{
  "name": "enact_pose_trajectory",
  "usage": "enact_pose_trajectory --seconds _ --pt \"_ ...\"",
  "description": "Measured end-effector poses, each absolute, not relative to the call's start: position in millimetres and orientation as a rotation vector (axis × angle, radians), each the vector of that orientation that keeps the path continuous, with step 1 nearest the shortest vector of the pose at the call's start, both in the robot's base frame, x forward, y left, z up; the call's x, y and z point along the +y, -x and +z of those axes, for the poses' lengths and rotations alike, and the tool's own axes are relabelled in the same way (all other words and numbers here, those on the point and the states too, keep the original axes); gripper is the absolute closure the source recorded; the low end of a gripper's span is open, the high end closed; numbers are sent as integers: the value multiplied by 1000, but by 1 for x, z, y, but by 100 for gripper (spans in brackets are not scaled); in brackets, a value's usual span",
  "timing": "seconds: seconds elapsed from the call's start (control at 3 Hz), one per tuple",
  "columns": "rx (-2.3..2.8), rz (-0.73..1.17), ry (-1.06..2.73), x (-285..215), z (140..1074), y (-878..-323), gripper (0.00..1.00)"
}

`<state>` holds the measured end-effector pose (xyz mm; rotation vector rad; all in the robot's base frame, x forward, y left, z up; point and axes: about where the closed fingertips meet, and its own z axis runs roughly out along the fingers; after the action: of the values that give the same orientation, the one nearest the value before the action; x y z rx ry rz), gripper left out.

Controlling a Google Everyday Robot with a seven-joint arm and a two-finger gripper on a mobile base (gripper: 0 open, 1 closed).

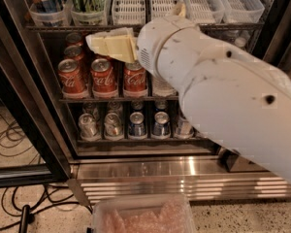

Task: Pick green can from top shelf of fridge

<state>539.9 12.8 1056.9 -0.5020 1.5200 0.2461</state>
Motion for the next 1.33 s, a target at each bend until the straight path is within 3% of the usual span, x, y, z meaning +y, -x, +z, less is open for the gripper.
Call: enact_pose_trajectory --seconds 1.0,1.33 --pt "1391 321 562 88 1055 -573 0" --pt "1391 321 562 88 1055 -573 0"
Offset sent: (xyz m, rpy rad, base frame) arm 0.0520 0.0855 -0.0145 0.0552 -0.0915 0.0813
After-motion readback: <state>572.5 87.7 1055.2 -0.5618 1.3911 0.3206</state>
